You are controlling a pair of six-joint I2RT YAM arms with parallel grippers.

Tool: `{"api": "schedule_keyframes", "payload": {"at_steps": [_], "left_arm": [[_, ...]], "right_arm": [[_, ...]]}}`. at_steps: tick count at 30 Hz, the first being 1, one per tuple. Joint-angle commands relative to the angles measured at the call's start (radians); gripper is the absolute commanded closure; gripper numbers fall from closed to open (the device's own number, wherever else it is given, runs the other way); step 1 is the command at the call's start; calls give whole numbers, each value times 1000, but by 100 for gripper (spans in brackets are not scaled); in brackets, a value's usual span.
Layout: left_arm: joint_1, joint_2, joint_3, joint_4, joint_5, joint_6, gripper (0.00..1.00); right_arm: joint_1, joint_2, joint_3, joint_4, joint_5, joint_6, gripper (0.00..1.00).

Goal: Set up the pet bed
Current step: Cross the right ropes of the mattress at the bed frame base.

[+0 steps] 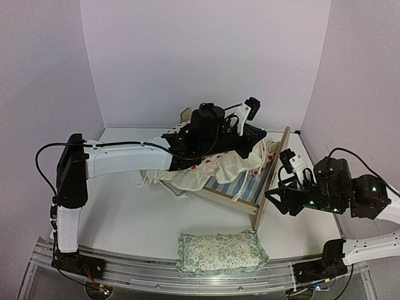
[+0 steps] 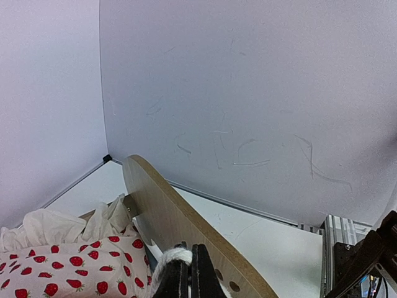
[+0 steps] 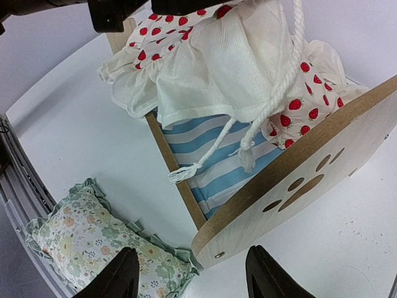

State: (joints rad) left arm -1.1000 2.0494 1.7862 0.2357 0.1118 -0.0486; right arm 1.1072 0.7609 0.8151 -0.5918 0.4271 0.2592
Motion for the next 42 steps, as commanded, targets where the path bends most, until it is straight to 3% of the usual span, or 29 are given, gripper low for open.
{"api": "schedule_keyframes", "payload": {"at_steps": [1,19,42], "left_arm": [[-1,8,50,77,46,-9,100],[5,-16,41,159,185,-133,97],[1,22,-44,346,578,-528,97]], "right_arm": [[5,-29,-12,10,18,9,40],[5,2,-23,10,27,45,40],[4,-102,-69,14,109,62,41]]}}
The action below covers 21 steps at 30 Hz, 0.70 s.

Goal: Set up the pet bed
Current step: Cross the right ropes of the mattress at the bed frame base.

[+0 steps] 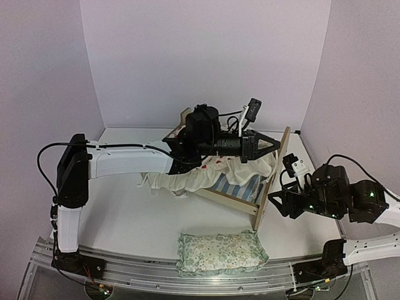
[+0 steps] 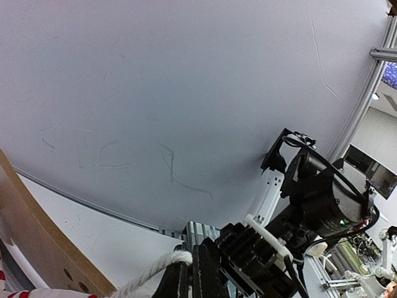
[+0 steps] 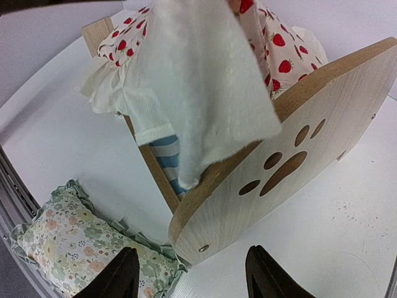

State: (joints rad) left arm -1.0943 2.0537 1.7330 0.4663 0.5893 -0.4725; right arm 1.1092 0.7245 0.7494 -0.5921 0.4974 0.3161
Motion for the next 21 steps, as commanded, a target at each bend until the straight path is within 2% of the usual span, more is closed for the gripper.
{"api": "schedule_keyframes", "payload": {"at_steps": [1,6,13,18,21], "left_arm": [[-8,31,21,115,113,-123,98],[-26,51,20,118,160,-166,98],[-39,-40,-194,138,130,-131,97],[-38,-129,-285,-54,-87,67,94],[-32,-144,-331,-97,-192,128,92]], "right_arm": [[3,-75,-5,14,41,2,41],[3,-116,-24,15,57,-7,40],[3,-85,4,14,19,-35,40],[3,38,72,15,-42,-58,40],[3,120,120,13,-51,-62,40]]}}
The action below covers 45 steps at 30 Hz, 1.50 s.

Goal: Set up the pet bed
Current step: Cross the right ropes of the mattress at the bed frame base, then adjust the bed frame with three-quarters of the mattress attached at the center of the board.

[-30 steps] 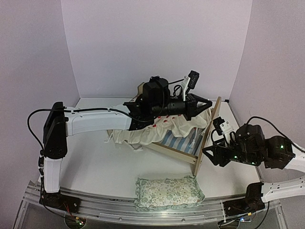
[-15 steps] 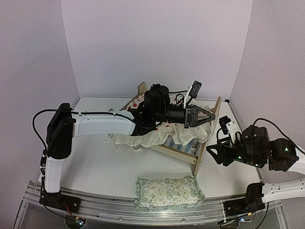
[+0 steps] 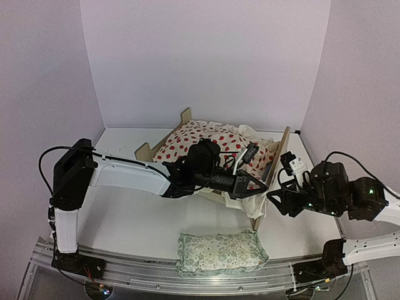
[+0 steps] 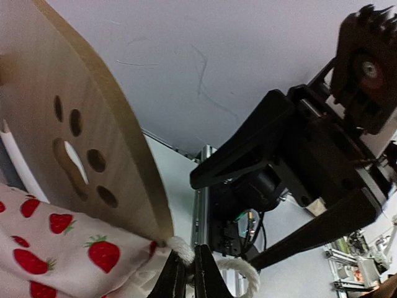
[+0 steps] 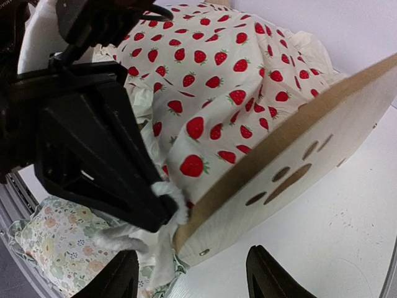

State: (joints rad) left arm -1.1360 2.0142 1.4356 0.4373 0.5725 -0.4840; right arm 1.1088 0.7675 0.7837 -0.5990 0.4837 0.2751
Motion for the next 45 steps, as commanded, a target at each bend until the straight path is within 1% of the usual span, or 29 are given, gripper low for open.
{"api": "schedule_keyframes", "payload": {"at_steps": [1,6,13,16,18,21,22,23,24,25,26,29,31,33,36,41,43,45], "left_arm": [[14,-105,-47,-62,-191,147,92],[27,-129,-78,-91,-238,209,92],[27,-151,-138,-134,-147,244,88],[27,-162,-167,-154,-122,255,85],[27,-168,-181,-168,-104,265,79],[24,-169,-187,-213,-74,284,65],[21,-173,-185,-239,-74,298,58],[17,-178,-183,-264,-81,312,42],[13,-185,-182,-289,-98,327,18],[5,-194,-178,-314,-124,344,3],[-4,-204,-173,-339,-149,361,1],[-21,-226,-145,-386,-194,405,0],[-35,-223,-113,-400,-221,423,0],[-57,-201,-59,-421,-259,448,0],[-94,-129,28,-431,-294,482,0],[-102,-15,174,-446,-358,470,1],[-103,21,214,-441,-356,462,5],[-102,65,266,-442,-365,454,12]], "right_arm": [[4,101,102,19,-35,-21,40],[3,166,136,19,-19,-6,40],[4,162,105,20,3,25,40],[4,148,91,20,8,36,40],[4,136,83,18,6,44,40],[4,109,71,18,10,53,39],[3,100,68,18,13,56,38],[3,92,64,17,21,58,38],[3,84,60,15,34,62,37],[3,76,56,12,47,66,37],[4,68,52,8,61,73,36],[4,51,45,-26,135,102,35],[3,42,49,-77,232,149,35],[4,31,61,-155,364,219,34],[3,3,67,-274,479,324,34],[4,-59,50,-367,538,405,33],[3,-83,50,-396,551,421,33],[3,-105,51,-411,552,426,33]]}}
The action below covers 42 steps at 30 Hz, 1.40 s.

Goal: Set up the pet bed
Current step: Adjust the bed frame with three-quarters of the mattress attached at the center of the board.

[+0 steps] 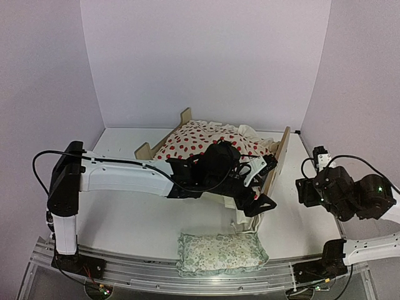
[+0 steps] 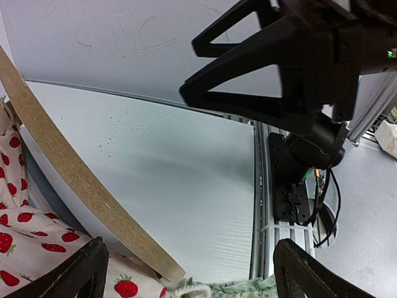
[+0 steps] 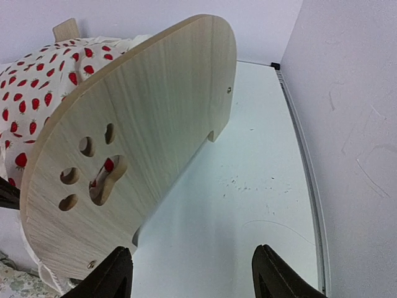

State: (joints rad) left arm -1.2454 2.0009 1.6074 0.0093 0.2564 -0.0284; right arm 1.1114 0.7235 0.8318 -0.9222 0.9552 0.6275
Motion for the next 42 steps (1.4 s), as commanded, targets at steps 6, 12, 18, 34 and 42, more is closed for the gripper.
{"api": "schedule_keyframes", "payload": {"at_steps": [6,12,18,34,42], "left_arm": [[7,210,246,-42,-89,-17,37],[6,262,304,11,-125,-21,99],[22,276,340,82,-131,-33,100],[23,220,248,154,-98,-56,26],[24,-57,-22,155,-41,26,6]], "right_arm": [[1,-58,12,-98,45,41,33],[0,-44,15,-113,22,25,32],[0,-26,-7,-113,-14,18,32],[0,97,-1,-17,-37,-17,32],[1,134,93,22,-33,-91,31]]}}
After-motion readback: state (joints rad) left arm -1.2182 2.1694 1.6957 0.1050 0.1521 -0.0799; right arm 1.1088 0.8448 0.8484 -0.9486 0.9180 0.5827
